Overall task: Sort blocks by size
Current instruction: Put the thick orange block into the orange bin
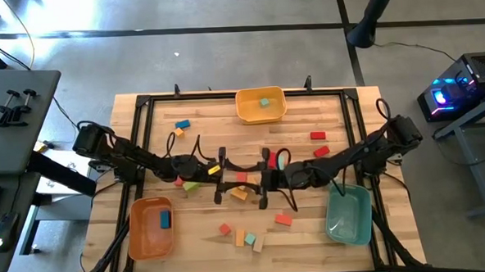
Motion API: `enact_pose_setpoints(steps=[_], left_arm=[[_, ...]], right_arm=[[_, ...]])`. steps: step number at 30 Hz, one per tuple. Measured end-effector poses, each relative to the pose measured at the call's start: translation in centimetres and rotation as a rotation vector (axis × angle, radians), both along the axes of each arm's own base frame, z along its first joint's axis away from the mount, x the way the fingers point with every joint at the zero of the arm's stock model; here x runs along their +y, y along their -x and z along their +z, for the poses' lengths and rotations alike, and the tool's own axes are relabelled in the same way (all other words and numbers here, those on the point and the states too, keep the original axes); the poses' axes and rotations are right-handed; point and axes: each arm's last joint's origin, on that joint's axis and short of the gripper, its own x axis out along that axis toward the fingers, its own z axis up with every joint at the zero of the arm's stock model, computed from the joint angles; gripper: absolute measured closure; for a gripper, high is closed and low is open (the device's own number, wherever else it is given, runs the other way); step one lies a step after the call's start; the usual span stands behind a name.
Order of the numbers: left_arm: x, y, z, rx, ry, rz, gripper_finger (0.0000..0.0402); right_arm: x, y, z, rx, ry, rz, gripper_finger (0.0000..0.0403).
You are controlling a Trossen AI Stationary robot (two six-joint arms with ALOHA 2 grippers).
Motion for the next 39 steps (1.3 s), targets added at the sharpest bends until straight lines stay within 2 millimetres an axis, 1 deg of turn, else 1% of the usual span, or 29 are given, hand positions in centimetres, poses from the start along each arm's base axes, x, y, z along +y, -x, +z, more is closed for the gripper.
enact_pose_setpoints(steps=[4, 8, 13, 16, 19, 23, 25, 27, 29, 32, 35, 37, 39], left_arm=[[-0.4, 0.1, 0.2, -0.024, 0.002, -0.01, 0.0241], [-0.5, 0.1, 0.0, -0.009, -0.011, -0.011, 0.026], [-0.5, 0.1, 0.0, -0.006, -0.049, -0.012, 0.0275], [-0.6, 0.1, 0.0, -0.008, -0.047, -0.017, 0.028], [-0.8, 0.1, 0.0, -0.002, -0.047, -0.024, 0.0289], [-1.0, 0.2, -0.1, 0.014, -0.051, -0.024, 0.0293], [-0.9, 0.2, -0.2, 0.025, -0.053, -0.006, 0.0293], [-0.9, 0.2, -0.4, 0.046, -0.049, 0.018, 0.0294], [-1.0, 0.3, -0.8, 0.104, -0.054, 0.038, 0.0294], [-1.4, 1.6, -1.5, 0.313, -0.123, 0.089, 0.0294], [-2.1, 3.6, -0.3, 0.559, -0.174, 0.227, 0.0294], [-2.7, 5.3, 0.9, 0.712, -0.179, 0.313, 0.0294], [-3.8, 6.8, 2.4, 0.844, -0.149, 0.341, 0.0294]], right_arm=[[-0.1, -0.3, -0.7, 0.02, 0.001, 0.001, 0.027], [-0.2, -0.6, -1.4, 0.035, -0.011, 0.007, 0.0269], [-0.2, -0.7, -1.5, 0.031, -0.019, 0.001, 0.0268], [-0.3, -0.7, -1.5, 0.028, -0.045, -0.004, 0.026], [-0.6, -0.8, -1.6, 0.026, -0.084, -0.012, 0.024], [-1.1, -0.9, -1.5, 0.024, -0.098, -0.02, 0.0199], [-1.4, -0.9, -1.3, 0.028, -0.07, -0.023, 0.0178], [-1.5, -0.6, -0.7, 0.017, -0.03, -0.019, 0.0159], [-1.4, -0.1, 0.6, -0.016, 0.002, -0.018, 0.0149], [-1.3, 1.0, 2.7, -0.065, 0.04, -0.071, 0.0145], [-1.2, 1.6, 3.1, -0.035, 0.098, -0.142, 0.0145], [-1.4, 1.6, 2.8, -0.01, 0.117, -0.152, 0.0144], [-1.8, 1.3, 2.4, 0.004, 0.118, -0.149, 0.0144]])
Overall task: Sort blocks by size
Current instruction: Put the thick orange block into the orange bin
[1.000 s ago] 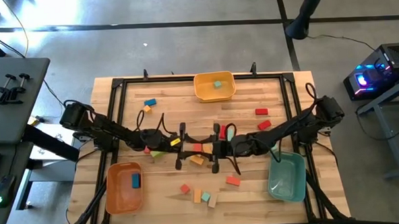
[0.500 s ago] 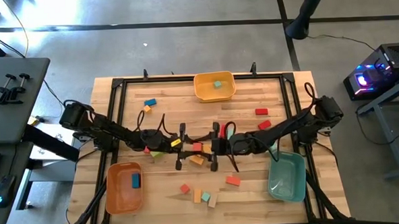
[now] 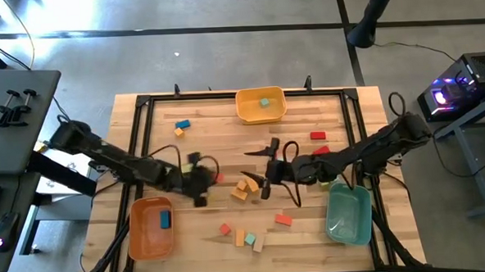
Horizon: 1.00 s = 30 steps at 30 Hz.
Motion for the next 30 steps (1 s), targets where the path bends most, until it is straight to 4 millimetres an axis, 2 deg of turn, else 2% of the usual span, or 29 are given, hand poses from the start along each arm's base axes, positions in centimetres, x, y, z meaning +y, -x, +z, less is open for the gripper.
enact_pose_setpoints(steps=[3, 6, 8, 13, 17, 21, 24, 30], left_arm=[[-2.4, 1.7, 2.2, 0.137, 0.089, 0.024, 0.0294], [-5.2, 3.3, 3.1, 0.303, 0.18, 0.031, 0.0294], [-6.8, 4.4, 3.4, 0.403, 0.253, 0.095, 0.0294], [-10.7, 6.6, 2.6, 0.537, 0.489, 0.359, 0.0294], [-13.0, 8.3, 1.4, 0.541, 0.55, 0.524, 0.0294], [-13.9, 9.5, -0.2, 0.549, 0.527, 0.627, 0.0287], [-13.9, 9.8, -1.7, 0.663, 0.56, 0.661, 0.0277], [-12.3, 10.4, -3.8, 0.733, 0.508, 0.773, 0.0272]], right_arm=[[-0.6, -0.7, -1.1, 0.036, 0.003, 0.009, 0.0144], [-1.2, -1.3, -1.4, 0.007, -0.009, 0.035, 0.0144], [-1.7, -1.7, -1.4, -0.025, -0.018, 0.076, 0.0144], [-3.3, -2.3, -1.5, -0.057, -0.037, 0.179, 0.0144], [-3.7, -2.4, -1.4, -0.062, -0.062, 0.209, 0.0144], [-3.8, -2.4, -1.4, -0.063, -0.062, 0.231, 0.0144], [-3.7, -2.4, -1.4, -0.062, -0.061, 0.249, 0.0144], [-3.7, -2.4, -1.4, -0.058, -0.064, 0.251, 0.0144]])
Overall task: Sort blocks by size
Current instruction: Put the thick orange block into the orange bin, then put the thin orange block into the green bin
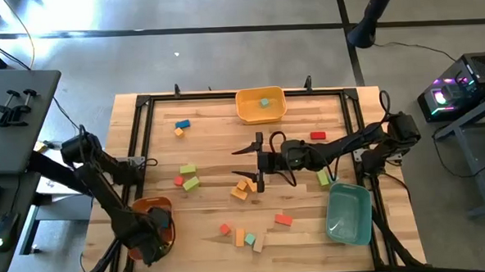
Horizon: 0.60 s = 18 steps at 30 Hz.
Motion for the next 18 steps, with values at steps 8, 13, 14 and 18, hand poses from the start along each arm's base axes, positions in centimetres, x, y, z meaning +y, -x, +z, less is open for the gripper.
enact_pose_setpoints(steps=[8, 13, 14, 18], left_arm=[[1.8, 0.6, 0.9, 0.016, -0.033, 0.048, 0.0238], [3.2, 1.3, 3.1, -0.068, -0.023, 0.069, 0.0196], [3.4, 1.4, 3.6, -0.092, -0.013, 0.071, 0.019], [4.3, 1.5, 5.1, -0.246, 0.001, 0.074, 0.018]], right_arm=[[0.0, 0.0, 0.0, 0.005, -0.001, 0.0, 0.0144], [0.3, 0.0, -0.1, 0.012, -0.002, 0.0, 0.0144], [0.5, 0.1, -0.1, 0.015, -0.001, -0.005, 0.0144], [1.1, 0.3, -0.2, 0.041, 0.008, -0.039, 0.0144]])
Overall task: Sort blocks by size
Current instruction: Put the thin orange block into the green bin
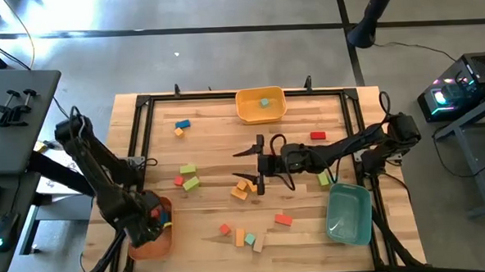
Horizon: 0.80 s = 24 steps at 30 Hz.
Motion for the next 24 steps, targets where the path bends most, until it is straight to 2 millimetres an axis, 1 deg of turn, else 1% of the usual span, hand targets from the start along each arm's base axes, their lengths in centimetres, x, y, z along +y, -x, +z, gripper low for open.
enact_pose_setpoints(steps=[2, 6, 9, 12, 15, 17, 19, 22, 24], left_arm=[[0.2, -0.2, 0.6, -0.128, -0.019, -0.034, 0.018], [0.3, -1.4, 1.7, -0.452, -0.107, -0.158, 0.0183], [0.3, -2.6, 2.7, -0.688, -0.253, -0.269, 0.0184], [0.3, -3.7, 3.5, -0.85, -0.5, -0.424, 0.0184], [0.5, -4.5, 4.2, -0.905, -0.741, -0.524, 0.0184], [0.9, -4.8, 4.5, -0.893, -0.894, -0.558, 0.0184], [1.4, -5.1, 4.7, -0.875, -1.036, -0.545, 0.0184], [2.3, -5.7, 5.0, -0.839, -1.195, -0.478, 0.0184], [2.9, -6.1, 5.1, -0.827, -1.243, -0.422, 0.0184]], right_arm=[[0.4, 0.4, 0.1, 0.034, 0.015, -0.028, 0.0144], [1.2, 1.7, 0.3, 0.144, 0.014, -0.059, 0.0144], [1.7, 2.4, -0.4, 0.252, -0.042, -0.055, 0.0144], [2.3, 3.1, -1.6, 0.376, -0.138, -0.074, 0.0144], [3.4, 4.4, -3.2, 0.564, -0.296, -0.093, 0.0144], [4.9, 5.7, -4.0, 0.686, -0.378, -0.106, 0.0144], [6.5, 6.9, -4.5, 0.76, -0.428, -0.132, 0.0144], [8.8, 8.4, -4.9, 0.773, -0.467, -0.158, 0.0144], [10.1, 9.2, -5.2, 0.744, -0.483, -0.15, 0.0144]])
